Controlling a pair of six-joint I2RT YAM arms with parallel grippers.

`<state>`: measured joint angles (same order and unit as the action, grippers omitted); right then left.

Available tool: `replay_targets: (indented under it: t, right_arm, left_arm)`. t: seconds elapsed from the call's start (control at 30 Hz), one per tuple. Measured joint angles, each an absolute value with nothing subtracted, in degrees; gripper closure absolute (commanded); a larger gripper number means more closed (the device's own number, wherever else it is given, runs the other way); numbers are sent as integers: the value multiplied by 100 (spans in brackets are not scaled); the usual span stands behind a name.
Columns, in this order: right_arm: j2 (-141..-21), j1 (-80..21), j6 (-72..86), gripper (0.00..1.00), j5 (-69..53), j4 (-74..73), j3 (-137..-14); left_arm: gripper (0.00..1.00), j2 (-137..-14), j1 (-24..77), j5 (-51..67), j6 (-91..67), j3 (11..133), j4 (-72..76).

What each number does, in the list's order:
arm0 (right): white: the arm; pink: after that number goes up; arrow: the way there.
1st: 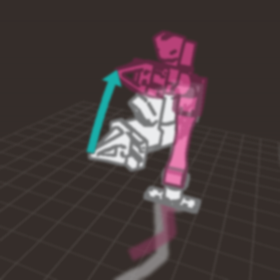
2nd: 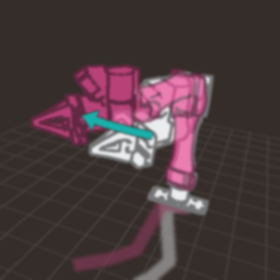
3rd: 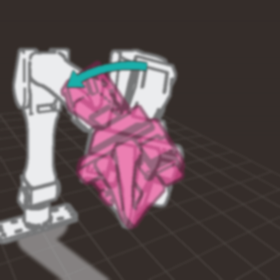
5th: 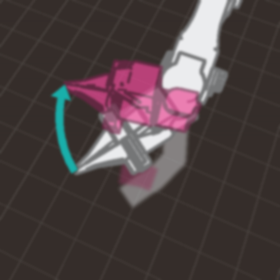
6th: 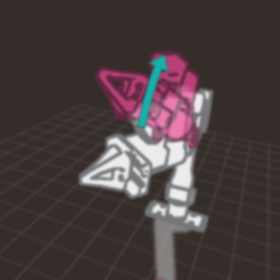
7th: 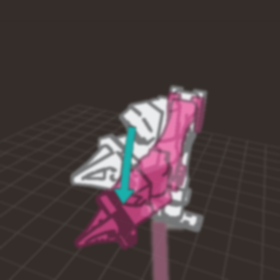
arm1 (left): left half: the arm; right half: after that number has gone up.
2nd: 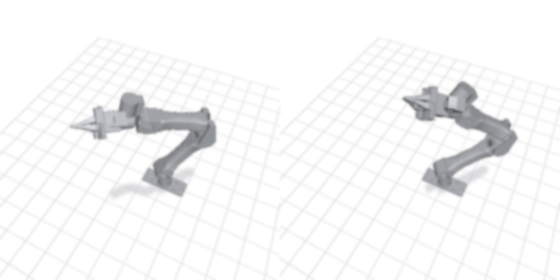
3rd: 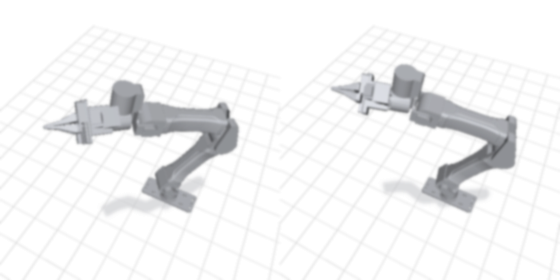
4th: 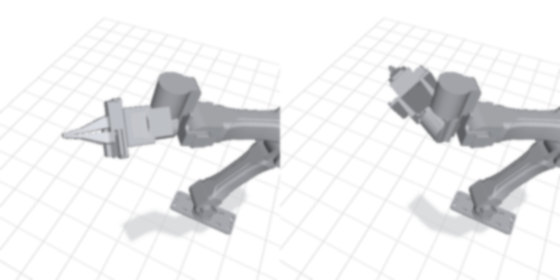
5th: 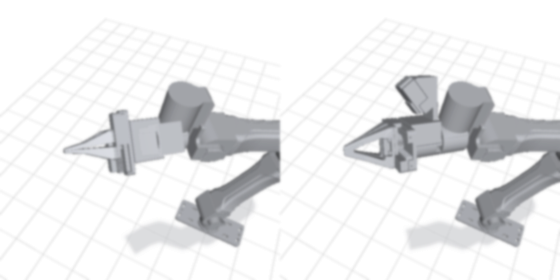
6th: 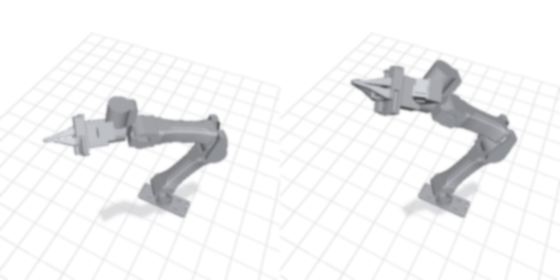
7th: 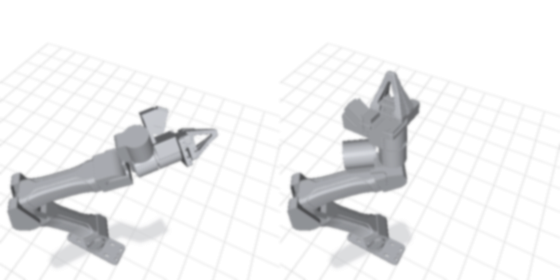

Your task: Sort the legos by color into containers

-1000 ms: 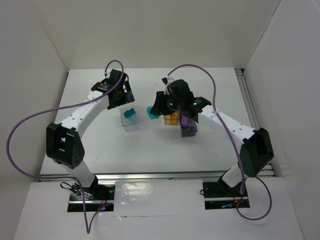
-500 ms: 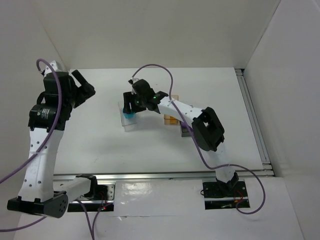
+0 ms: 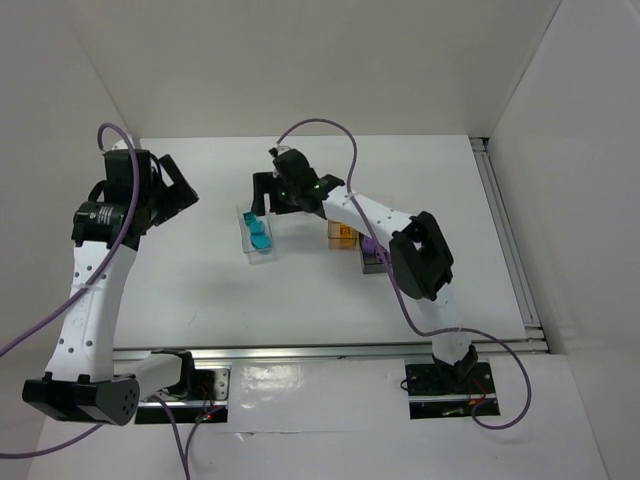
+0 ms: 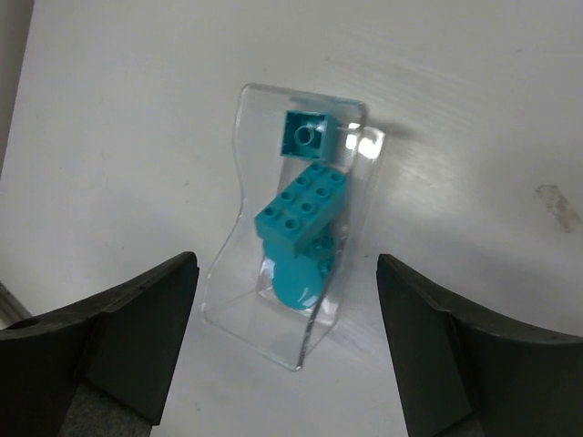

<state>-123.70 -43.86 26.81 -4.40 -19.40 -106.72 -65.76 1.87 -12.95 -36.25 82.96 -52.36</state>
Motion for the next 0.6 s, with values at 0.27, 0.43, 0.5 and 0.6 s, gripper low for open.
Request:
replay_targets:
  t: [0.27, 0.43, 0.5, 0.6]
  right_arm:
    - [-11539, -4447, 2746, 0, 827, -2099, -9397]
    - [-9813, -4974, 3061, 0, 2449, -2825, -8160]
    - [-9124, -5017, 3227, 0, 2856, -3140, -7832]
    - [-8143, -4950, 3553, 0, 3358, -3472, -7260]
  left_arm:
    - [1, -6464, 40, -1146, -3542, 7985, -5183]
    - [1, -6246, 27, -967, -3437, 7714, -5190]
    - [0, -6110, 1, -910, -3424, 7660, -5179]
    - [0, -5887, -21, -816, -3413, 7636, -5124]
